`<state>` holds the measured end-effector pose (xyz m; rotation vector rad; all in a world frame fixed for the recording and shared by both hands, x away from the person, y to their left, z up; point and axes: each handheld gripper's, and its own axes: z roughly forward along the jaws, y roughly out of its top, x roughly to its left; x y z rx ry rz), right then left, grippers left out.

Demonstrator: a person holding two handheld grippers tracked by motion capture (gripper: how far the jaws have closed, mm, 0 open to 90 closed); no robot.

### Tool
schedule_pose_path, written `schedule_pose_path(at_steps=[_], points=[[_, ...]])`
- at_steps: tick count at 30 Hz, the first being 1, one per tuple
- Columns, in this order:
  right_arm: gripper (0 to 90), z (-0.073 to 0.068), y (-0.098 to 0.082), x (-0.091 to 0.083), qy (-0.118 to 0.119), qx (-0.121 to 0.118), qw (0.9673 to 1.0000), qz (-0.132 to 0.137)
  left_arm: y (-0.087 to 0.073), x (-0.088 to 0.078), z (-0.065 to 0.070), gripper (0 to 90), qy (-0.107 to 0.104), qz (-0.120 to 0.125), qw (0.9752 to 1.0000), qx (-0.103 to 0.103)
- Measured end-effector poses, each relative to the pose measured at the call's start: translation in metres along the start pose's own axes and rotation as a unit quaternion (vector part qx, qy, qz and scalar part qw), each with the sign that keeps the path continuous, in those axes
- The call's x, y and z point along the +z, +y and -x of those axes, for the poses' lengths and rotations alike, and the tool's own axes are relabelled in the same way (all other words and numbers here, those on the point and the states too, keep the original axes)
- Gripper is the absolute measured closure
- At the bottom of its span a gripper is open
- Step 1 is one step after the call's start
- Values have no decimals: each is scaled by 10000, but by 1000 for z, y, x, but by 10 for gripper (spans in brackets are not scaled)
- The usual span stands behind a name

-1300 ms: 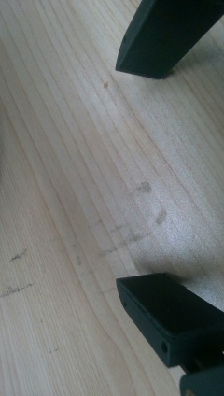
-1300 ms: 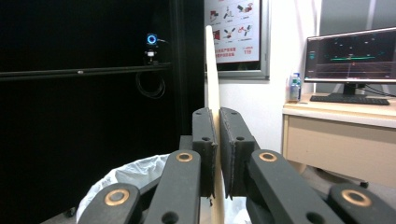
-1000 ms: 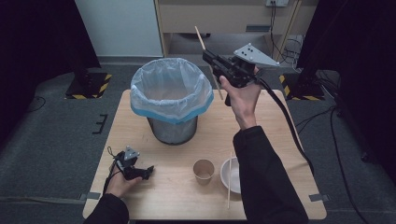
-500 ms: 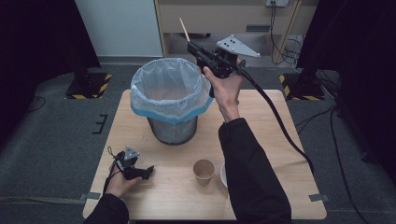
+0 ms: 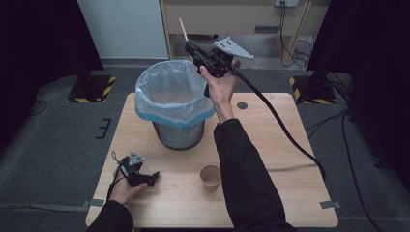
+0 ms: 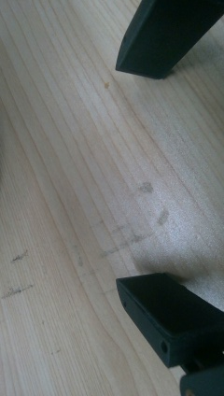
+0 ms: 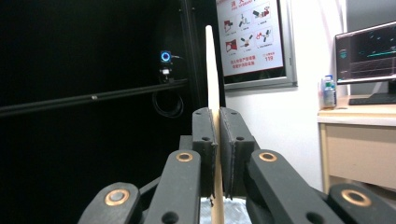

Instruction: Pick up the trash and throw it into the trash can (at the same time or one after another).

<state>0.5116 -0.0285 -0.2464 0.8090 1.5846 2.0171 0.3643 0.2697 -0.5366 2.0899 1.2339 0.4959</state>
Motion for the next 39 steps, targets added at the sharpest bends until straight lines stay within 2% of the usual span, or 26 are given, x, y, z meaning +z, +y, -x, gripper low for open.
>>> schedule_pose_path(at_steps=[5, 7, 11, 14, 18, 21, 29, 34, 39], points=[[854, -8, -2, 15, 72, -135, 9999, 47, 0, 0, 0, 0, 4, 2, 10000, 2], [827, -9, -3, 21, 0, -165, 9999, 27, 0, 0, 0, 0, 4, 2, 10000, 4], [712, -7, -5, 26, -22, 13, 10000, 1, 0, 0, 0, 0, 3, 2, 10000, 3], [699, -4, -3, 22, -25, 13, 9999, -108, 0, 0, 0, 0, 2, 2, 10000, 2], [660, 1, 4, 5, -62, 69, 9999, -142, 0, 0, 0, 0, -2, 0, 10000, 1], [620, 2, 8, -12, -62, -26, 9997, -250, 0, 0, 0, 0, -1, -1, 10000, 2], [554, 10, 20, -77, -169, -149, 9987, -451, 0, 0, 0, 0, -2, -1, 10000, 6], [534, 10, 15, -110, -364, -253, 9969, -651, 0, 0, 0, 0, 0, -1, 10000, 5], [505, 8, 0, -141, -458, -302, 9945, -893, 0, 0, 0, 0, 1, -8, 10000, 8]])
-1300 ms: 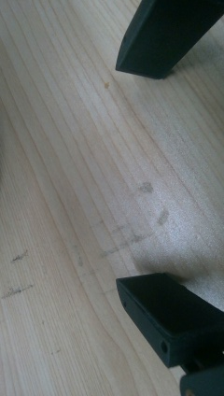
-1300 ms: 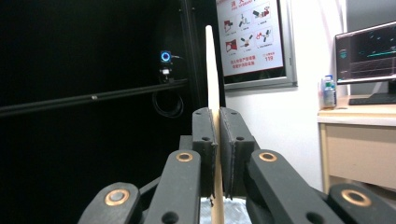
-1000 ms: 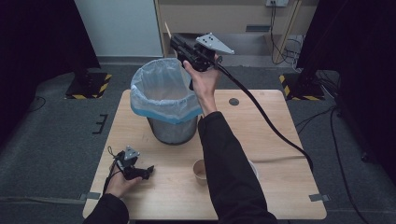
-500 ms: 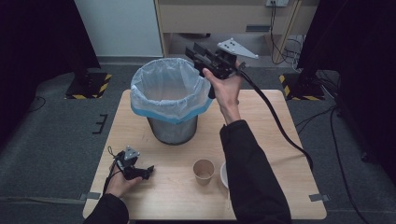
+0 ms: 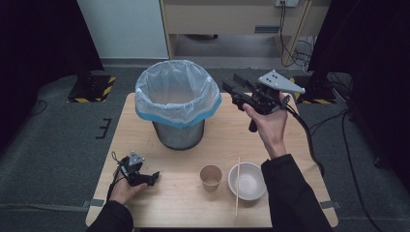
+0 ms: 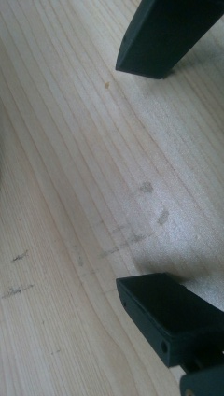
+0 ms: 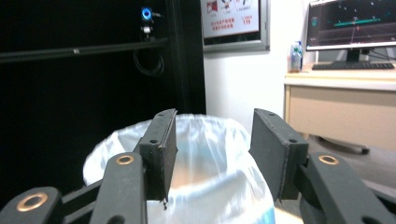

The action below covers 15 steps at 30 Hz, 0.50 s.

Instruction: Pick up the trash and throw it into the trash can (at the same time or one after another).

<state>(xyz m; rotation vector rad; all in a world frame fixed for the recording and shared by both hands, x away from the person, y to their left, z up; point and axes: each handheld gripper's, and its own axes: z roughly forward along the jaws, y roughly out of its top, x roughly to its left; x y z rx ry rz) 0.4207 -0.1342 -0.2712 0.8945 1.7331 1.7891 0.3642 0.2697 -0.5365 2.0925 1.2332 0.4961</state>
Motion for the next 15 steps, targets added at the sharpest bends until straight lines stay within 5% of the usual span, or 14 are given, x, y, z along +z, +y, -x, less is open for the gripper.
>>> schedule_pose_path(at_steps=[15], points=[[444, 8, -70, -58, -316, 110, 9972, -668, 0, 0, 0, 0, 7, -2, 10000, -9]])
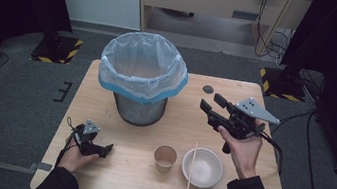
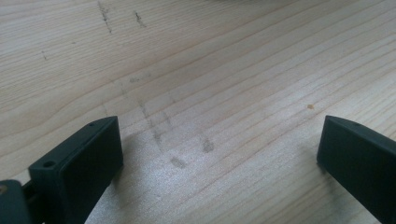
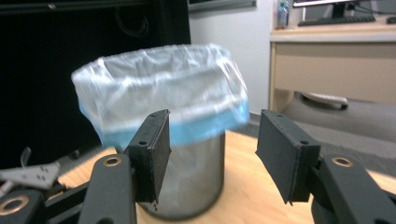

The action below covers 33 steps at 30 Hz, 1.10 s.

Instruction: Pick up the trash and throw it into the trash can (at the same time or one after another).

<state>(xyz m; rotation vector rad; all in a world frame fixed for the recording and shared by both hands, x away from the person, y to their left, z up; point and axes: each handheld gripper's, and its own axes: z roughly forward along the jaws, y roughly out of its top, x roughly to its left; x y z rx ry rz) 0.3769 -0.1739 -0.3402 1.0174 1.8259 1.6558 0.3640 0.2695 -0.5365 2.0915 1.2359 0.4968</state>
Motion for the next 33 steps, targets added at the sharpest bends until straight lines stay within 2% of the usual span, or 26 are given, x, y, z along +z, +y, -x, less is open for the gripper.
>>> schedule_pose_path(at_steps=[9, 16, 26, 33], points=[[451, 10, -46, -18, -262, 203, 9984, -449, 0, 0, 0, 0, 6, -3, 10000, -5], [449, 9, -81, -24, -344, 342, 9949, -887, 0, 0, 0, 0, 10, 4, 10000, -10], [490, 3, -118, -21, -375, 471, 9876, -1450, 0, 0, 0, 0, 7, -2, 10000, -10], [497, -7, -138, -11, -379, 346, 9800, -1923, 0, 0, 0, 0, 7, -3, 10000, -9]])
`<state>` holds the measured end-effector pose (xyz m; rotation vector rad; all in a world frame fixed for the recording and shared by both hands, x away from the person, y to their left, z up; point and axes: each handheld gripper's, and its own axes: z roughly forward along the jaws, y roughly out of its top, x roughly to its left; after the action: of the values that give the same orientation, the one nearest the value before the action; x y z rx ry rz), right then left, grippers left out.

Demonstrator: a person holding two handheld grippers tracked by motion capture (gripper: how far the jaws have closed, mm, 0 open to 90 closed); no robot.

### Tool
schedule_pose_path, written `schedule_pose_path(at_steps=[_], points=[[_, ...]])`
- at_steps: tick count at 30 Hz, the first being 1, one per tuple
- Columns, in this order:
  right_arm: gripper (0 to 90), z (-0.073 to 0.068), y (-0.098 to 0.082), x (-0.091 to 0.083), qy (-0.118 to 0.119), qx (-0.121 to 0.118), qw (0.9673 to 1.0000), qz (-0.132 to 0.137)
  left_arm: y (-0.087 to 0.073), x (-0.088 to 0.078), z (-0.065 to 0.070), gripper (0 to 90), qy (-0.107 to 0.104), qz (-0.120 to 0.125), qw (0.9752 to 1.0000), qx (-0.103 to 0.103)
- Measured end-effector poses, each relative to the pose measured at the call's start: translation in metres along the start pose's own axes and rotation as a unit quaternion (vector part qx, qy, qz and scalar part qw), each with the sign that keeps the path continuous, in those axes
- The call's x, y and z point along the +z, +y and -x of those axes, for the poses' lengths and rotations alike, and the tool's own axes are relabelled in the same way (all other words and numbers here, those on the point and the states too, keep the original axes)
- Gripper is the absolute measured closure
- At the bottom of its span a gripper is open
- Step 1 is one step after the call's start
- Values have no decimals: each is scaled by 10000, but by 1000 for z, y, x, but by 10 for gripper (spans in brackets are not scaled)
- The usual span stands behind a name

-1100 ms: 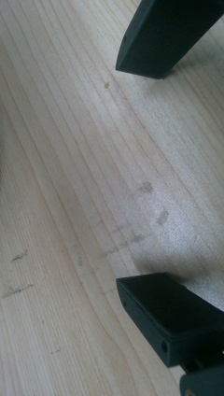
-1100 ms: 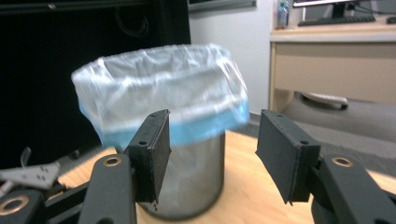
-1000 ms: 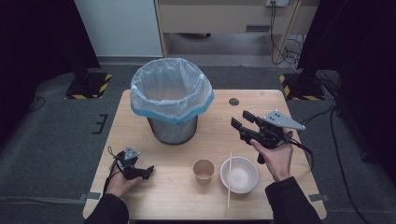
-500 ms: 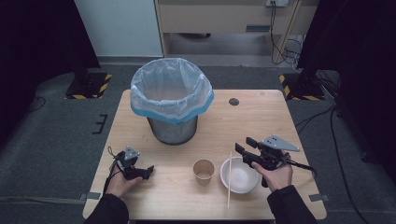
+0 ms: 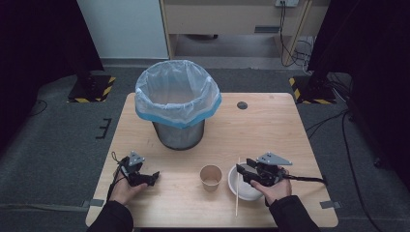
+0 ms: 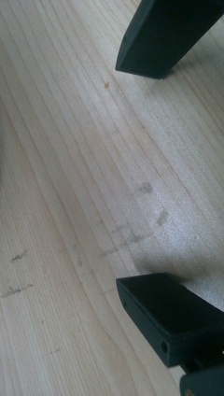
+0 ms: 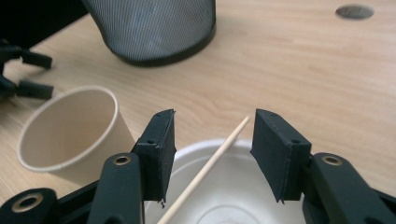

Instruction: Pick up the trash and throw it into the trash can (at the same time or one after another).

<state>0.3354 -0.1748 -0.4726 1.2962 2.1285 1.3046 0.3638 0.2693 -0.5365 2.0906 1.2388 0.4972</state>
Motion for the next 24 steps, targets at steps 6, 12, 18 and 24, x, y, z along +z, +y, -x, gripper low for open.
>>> schedule_pose_path(at_steps=[6, 12, 18, 24], points=[[520, -5, -9, 11, -40, -77, 9993, -352, 0, 0, 0, 0, -1, 0, 10000, 0], [543, -7, -16, 18, -153, -167, 9976, -658, 0, 0, 0, 0, -1, 1, 10000, -2], [576, -5, -15, 19, -199, -232, 9963, -800, 0, 0, 0, 0, 0, 0, 10000, 0], [641, -2, -13, 17, -148, -344, 9951, -910, 0, 0, 0, 0, 0, 1, 10000, -1]])
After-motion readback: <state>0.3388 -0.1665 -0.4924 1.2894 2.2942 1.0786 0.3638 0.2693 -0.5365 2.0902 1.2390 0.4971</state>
